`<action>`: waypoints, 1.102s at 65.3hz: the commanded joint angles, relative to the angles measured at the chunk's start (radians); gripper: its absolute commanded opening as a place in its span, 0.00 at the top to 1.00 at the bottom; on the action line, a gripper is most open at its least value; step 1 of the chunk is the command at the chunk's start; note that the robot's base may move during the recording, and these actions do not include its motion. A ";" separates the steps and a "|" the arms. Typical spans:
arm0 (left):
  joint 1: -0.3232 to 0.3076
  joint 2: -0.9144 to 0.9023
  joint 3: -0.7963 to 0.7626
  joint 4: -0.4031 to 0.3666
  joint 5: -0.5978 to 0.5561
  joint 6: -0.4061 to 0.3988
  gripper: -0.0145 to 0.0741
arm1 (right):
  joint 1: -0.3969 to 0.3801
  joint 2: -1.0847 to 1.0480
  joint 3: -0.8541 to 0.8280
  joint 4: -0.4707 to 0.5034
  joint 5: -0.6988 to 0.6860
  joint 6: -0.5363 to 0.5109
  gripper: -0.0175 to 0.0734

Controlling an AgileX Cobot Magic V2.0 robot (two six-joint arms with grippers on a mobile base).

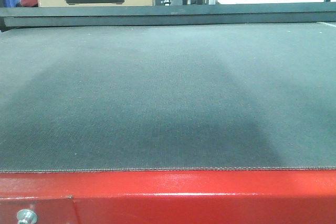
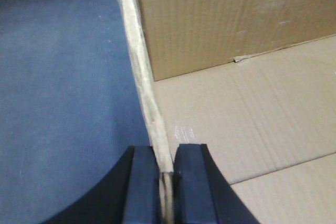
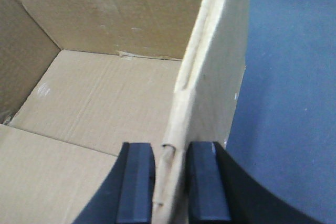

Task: Grab carton from right shelf to conveyor
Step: 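Drive up to the red conveyor holding the carton with both grippers, then lower the carton onto the grey conveyor belt with both grippers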

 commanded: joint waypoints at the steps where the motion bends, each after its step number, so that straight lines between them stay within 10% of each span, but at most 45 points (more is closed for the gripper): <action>1: 0.013 0.002 0.002 0.086 -0.067 0.010 0.85 | 0.000 -0.017 -0.009 -0.005 -0.046 -0.017 0.88; 22: 0.131 0.180 0.020 -0.140 -0.276 0.010 0.85 | -0.084 0.115 -0.011 -0.128 -0.067 -0.017 0.88; 56: 0.198 0.523 0.020 -0.117 -0.410 0.010 0.79 | -0.191 0.479 -0.011 -0.128 -0.243 -0.017 0.87; 72: 0.198 0.529 0.020 -0.113 -0.410 0.010 0.26 | -0.191 0.499 -0.011 -0.128 -0.247 -0.017 0.25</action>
